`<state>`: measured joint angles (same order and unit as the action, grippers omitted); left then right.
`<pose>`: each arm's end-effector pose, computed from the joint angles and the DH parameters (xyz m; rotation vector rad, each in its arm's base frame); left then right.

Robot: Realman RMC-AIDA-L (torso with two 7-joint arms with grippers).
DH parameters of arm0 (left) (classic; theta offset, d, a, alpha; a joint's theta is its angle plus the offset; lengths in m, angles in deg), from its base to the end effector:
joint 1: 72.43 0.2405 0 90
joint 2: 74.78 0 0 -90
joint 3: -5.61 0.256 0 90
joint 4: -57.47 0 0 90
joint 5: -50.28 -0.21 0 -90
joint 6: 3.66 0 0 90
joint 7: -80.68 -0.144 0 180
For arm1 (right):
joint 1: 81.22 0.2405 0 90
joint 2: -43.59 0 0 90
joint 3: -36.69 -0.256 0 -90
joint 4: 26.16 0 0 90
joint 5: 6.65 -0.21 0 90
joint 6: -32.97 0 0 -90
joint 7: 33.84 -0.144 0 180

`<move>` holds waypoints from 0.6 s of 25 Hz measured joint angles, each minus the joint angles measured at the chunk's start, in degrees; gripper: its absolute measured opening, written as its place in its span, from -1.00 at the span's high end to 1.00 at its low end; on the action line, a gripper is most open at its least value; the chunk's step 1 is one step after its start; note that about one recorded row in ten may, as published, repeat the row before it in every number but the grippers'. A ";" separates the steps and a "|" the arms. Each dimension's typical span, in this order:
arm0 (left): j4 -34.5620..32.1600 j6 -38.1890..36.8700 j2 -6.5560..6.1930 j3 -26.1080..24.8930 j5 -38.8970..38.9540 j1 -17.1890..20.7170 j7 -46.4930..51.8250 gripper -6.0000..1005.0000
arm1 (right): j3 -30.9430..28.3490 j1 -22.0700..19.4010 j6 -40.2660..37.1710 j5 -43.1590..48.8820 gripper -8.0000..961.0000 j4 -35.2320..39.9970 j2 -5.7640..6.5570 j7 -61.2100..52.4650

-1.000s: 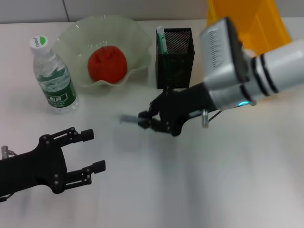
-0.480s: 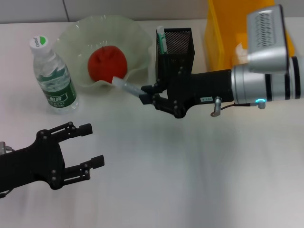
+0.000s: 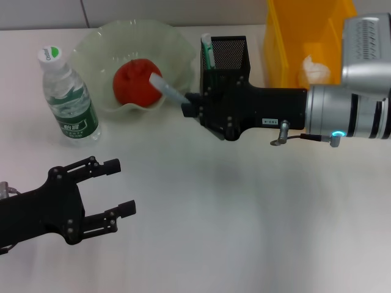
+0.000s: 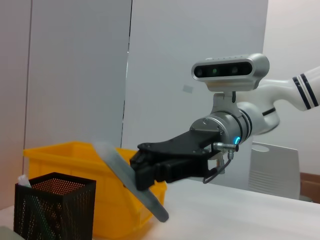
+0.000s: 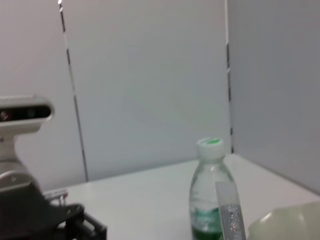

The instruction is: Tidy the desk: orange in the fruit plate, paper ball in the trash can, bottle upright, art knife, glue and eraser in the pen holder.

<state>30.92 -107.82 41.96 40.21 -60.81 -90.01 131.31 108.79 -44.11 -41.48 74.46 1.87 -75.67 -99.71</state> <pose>-0.3121 0.2311 0.0032 -2.6648 -0.3465 -0.9502 0.1858 0.3554 -0.0643 -2.7694 0.2935 0.8595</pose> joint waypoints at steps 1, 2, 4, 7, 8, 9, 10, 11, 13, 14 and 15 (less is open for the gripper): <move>0.00 0.00 0.02 -0.02 0.00 0.00 -0.17 -0.54 | 0.00 0.00 0.00 0.00 0.72 0.00 0.00 0.00; 0.00 0.00 0.05 -0.04 0.00 0.01 -0.33 -0.54 | 0.08 -0.03 0.00 -1.78 0.72 -1.19 -0.04 1.68; 0.00 0.00 0.06 -0.06 0.00 0.01 -0.58 -0.54 | 0.33 -0.02 -0.01 -5.12 0.72 -3.64 -0.15 5.01; 0.00 0.00 0.09 -0.10 0.00 0.01 -0.78 -0.54 | 0.66 0.28 -0.01 -10.02 0.72 -7.64 -0.34 10.42; 0.00 0.00 0.13 -0.12 0.00 0.01 -0.78 -0.54 | 0.70 0.41 -0.01 -11.68 0.72 -8.79 -0.37 12.39; 0.00 -0.01 0.18 -0.14 0.03 0.01 -0.79 -0.54 | 0.75 0.46 -0.07 -12.62 0.72 -9.59 -0.40 13.41; 0.00 -0.03 0.22 -0.14 0.10 0.01 -0.79 -0.54 | 0.77 0.51 -0.24 -13.66 0.72 -10.30 -0.41 14.41; 0.00 -0.05 0.24 -0.15 0.21 0.01 -0.80 -0.54 | 0.79 0.53 -0.50 -14.73 0.72 -10.99 -0.42 15.06; 0.00 -0.12 0.25 -0.15 0.39 0.00 -0.80 -0.55 | 0.82 0.55 -1.61 -18.17 0.72 -12.79 -0.46 17.13; 0.00 -0.16 0.25 -0.15 0.41 -0.02 -0.80 -0.55 | 0.82 0.58 -2.33 -20.15 0.72 -13.87 -0.48 18.27; 0.00 -0.29 0.23 -0.15 0.50 -0.10 -0.80 -0.55 | 0.83 0.62 -3.41 -22.94 0.72 -15.35 -0.52 19.80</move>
<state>30.92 -108.11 42.19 40.06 -60.32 -90.11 130.51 109.62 -43.49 -44.89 51.52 -13.49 -76.19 -79.91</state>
